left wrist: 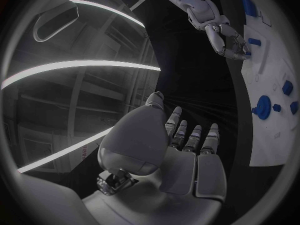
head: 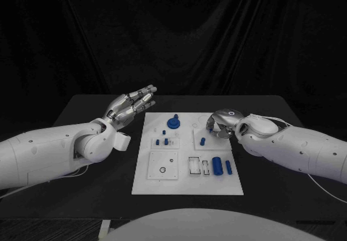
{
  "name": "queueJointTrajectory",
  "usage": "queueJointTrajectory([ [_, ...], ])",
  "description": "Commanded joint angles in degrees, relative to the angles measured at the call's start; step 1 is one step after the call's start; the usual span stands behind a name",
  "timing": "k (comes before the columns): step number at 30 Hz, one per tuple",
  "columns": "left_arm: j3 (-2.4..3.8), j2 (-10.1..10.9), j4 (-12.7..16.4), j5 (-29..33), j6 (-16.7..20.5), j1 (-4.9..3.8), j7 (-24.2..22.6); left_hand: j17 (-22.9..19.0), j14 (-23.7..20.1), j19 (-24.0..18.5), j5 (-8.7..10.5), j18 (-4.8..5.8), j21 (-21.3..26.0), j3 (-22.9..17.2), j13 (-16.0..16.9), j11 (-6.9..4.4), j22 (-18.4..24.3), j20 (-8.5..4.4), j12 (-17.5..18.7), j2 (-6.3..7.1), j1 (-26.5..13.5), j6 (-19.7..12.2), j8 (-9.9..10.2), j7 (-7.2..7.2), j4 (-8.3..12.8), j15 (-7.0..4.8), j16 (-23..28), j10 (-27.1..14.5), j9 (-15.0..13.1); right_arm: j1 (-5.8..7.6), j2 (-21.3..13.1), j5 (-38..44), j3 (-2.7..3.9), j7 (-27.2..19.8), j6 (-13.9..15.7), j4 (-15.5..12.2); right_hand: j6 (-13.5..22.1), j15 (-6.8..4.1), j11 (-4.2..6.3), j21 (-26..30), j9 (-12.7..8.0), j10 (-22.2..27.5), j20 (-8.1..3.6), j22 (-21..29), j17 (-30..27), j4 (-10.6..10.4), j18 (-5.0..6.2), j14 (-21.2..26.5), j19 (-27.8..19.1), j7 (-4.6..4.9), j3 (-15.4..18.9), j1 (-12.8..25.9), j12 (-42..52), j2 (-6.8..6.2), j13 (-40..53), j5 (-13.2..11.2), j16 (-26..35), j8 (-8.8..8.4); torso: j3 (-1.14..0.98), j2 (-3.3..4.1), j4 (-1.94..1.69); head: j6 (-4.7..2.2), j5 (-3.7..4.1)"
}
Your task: Assemble the parts on the task board
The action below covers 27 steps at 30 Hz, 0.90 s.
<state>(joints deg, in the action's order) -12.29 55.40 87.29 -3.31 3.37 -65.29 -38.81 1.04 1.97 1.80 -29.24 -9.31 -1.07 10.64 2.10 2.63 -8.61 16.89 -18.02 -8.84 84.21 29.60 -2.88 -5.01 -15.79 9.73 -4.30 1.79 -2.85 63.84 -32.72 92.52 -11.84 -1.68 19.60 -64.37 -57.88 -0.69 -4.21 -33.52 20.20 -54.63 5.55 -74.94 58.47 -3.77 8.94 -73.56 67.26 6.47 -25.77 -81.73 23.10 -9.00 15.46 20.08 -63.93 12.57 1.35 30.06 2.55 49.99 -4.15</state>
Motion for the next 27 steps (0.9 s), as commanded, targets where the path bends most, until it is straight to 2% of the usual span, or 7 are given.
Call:
queueJointTrajectory([
  [1, 0.06, -0.13, -0.03, 0.38, -0.65, 0.13, -4.31, 0.06, -0.01, 0.47, -0.29, -0.07, -0.35, 0.03, 0.07, 0.47, -0.04, 0.03, -0.34, -0.02, 0.55, 0.39, -0.26, -0.15, 0.29, 0.33, -0.33, 0.00, -0.06, -0.11, 0.00, -1.65, 0.05, -1.18, 3.24, 0.04, -0.71, 0.19, 0.16, -0.70, 0.70, -1.16, -0.08, -3.09, -0.07, 0.35, 0.15, -0.46, 0.25, 0.02, 0.12, -0.14, 0.44, 0.60, -0.22, -0.92, -0.27, 0.51, 0.01, 0.02, 0.02, 0.01, -0.05],
  [9, 0.06, -0.11, -0.40, 0.38, -0.75, 0.44, -4.13, 0.07, 0.03, 0.51, -0.39, -0.01, -0.36, 0.00, 0.07, 0.58, -0.07, 0.04, -0.38, -0.08, 0.72, 0.52, -0.29, -0.26, 0.29, 0.42, -0.43, 0.02, -0.07, -0.09, -0.33, -3.67, 0.05, -2.49, 5.54, -0.41, -1.90, 0.21, 0.57, -2.21, 1.89, -4.01, -0.10, -3.28, -0.36, 1.46, 0.08, -0.56, 0.42, 0.20, 0.16, -1.35, 0.74, 0.67, -0.52, -0.95, -0.28, 1.13, 0.02, 0.00, -0.01, 0.01, -0.26],
  [15, 0.06, 0.00, -0.53, 0.38, -0.84, 0.66, -3.92, 0.09, 0.07, 0.56, -0.44, 0.05, -0.38, -0.02, 0.07, 0.67, -0.16, 0.06, -0.41, -0.10, 0.87, 0.57, -0.29, -0.35, 0.31, 0.50, -0.52, 0.03, -0.07, 0.25, -1.78, -4.09, 0.05, -1.93, 6.67, -2.28, -1.93, 0.24, 0.51, -1.93, 2.07, -4.30, -0.10, -3.18, -1.16, 1.73, 0.16, -0.15, 0.09, 0.30, 0.21, -1.57, 0.53, 0.36, -0.70, -0.70, 0.36, 1.08, 0.03, -0.03, -0.02, 0.01, -0.56],
  [19, 0.06, 0.12, -0.57, 0.38, -0.81, 0.71, -3.80, 0.09, 0.08, 0.58, -0.44, 0.05, -0.39, -0.02, 0.08, 0.67, -0.23, 0.06, -0.45, -0.10, 0.88, 0.56, -0.29, -0.36, 0.31, 0.51, -0.53, 0.04, -0.07, 1.33, -3.47, -4.16, 0.05, -1.19, 7.07, -4.69, -1.84, 0.29, 0.43, -1.93, 2.13, -4.35, -0.08, -3.15, -1.54, 1.86, 0.17, 0.05, -0.05, 0.38, 0.19, -1.67, 0.36, 0.20, -0.82, -0.58, 0.67, 0.96, 0.03, -0.05, -0.02, 0.01, -0.98],
  [23, 0.06, 0.21, -0.63, 0.38, -0.75, 0.74, -3.67, 0.10, 0.10, 0.62, -0.45, 0.09, -0.41, -0.01, 0.08, 0.73, -0.29, 0.07, -0.50, -0.08, 0.96, 0.59, -0.29, -0.41, 0.33, 0.56, -0.59, 0.05, -0.07, 3.07, -5.81, -4.19, 0.05, -0.28, 7.50, -8.38, -1.76, 0.34, 0.36, -1.90, 2.15, -4.38, -0.06, -3.13, -1.74, 1.88, 0.17, 0.15, -0.17, 0.49, 0.19, -1.68, 0.23, 0.11, -0.91, -0.55, 0.84, 0.87, 0.03, -0.05, -0.01, 0.01, -1.40],
  [27, 0.06, 0.19, -0.79, 0.38, -0.65, 0.76, -3.64, 0.10, 0.10, 0.61, -0.44, 0.12, -0.40, 0.00, 0.09, 0.76, -0.19, 0.07, -0.51, -0.06, 1.00, 0.57, -0.29, -0.44, 0.32, 0.59, -0.60, 0.06, -0.07, 4.51, -7.94, -3.92, 0.04, 0.30, 8.07, -12.54, -1.74, 0.35, 0.34, -1.89, 2.16, -4.39, -0.05, -3.12, -1.77, 1.88, 0.17, 0.17, -0.20, 0.51, 0.19, -1.68, 0.20, 0.10, -0.93, -0.54, 0.86, 0.85, 0.04, -0.07, -0.01, 0.01, -1.32],
])
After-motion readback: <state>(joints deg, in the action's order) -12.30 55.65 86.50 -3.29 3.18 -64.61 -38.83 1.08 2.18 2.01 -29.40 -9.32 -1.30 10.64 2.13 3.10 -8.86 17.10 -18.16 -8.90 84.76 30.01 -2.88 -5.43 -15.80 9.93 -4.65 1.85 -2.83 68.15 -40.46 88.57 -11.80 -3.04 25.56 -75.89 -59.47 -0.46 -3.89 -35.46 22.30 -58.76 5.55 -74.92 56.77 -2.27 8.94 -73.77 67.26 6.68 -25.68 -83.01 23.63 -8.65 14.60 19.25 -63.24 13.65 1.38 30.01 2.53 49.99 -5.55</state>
